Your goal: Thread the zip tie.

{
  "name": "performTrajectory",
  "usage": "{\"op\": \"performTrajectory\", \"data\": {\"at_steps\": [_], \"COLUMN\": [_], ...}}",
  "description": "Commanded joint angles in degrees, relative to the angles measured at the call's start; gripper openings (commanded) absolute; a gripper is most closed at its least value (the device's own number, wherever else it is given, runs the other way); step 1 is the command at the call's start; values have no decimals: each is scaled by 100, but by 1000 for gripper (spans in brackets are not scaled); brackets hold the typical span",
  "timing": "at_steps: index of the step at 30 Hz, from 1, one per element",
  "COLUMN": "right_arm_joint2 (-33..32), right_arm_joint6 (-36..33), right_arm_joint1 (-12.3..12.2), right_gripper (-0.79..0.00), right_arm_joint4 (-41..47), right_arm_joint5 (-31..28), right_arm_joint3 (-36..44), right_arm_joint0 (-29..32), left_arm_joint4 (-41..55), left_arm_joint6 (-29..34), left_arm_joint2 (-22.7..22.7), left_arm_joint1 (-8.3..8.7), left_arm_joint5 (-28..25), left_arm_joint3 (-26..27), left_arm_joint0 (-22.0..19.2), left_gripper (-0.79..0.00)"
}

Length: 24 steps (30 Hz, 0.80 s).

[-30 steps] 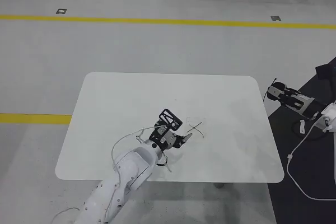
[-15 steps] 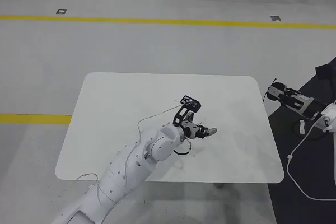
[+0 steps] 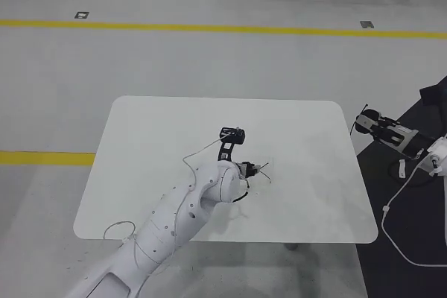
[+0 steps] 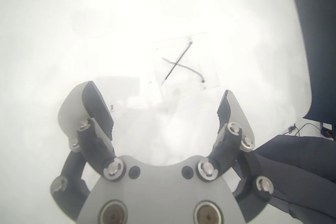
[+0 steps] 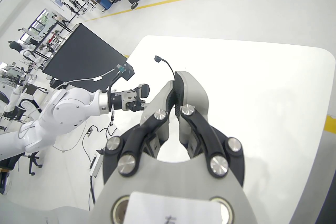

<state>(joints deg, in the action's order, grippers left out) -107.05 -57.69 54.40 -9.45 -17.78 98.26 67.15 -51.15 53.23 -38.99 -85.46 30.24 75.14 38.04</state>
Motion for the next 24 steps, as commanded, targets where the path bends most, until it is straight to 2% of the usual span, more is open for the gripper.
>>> {"op": "performTrajectory", "data": {"at_steps": [1,8,15,18,19,21,24], "right_arm_joint2": [0,0,0,0,0,0,0], "right_arm_joint6": [0,0,0,0,0,0,0], "right_arm_joint1": [0,0,0,0,0,0,0], "right_gripper": [-785,-785,-785,-785,-785,-785,-785], "right_arm_joint4": [0,0,0,0,0,0,0], "right_arm_joint5": [0,0,0,0,0,0,0], "right_arm_joint3": [0,0,0,0,0,0,0], "right_arm_joint0": [0,0,0,0,0,0,0], "left_arm_joint4": [49,324,487,648,680,781,855], "left_arm_joint6": [154,354,-160,-159,-164,-142,-210], "left_arm_joint2": [95,393,500,528,545,596,664], "left_arm_joint1": [-74,-377,-677,-801,-839,-922,-1040], "left_arm_joint5": [95,89,37,14,-19,-133,-227], "left_arm_joint3": [-163,-762,-1591,-2012,-2153,-2365,-2644], "left_arm_joint0": [-91,-479,-864,-982,-1018,-1055,-1108], "left_gripper": [0,0,0,-105,-123,-105,-200]}}
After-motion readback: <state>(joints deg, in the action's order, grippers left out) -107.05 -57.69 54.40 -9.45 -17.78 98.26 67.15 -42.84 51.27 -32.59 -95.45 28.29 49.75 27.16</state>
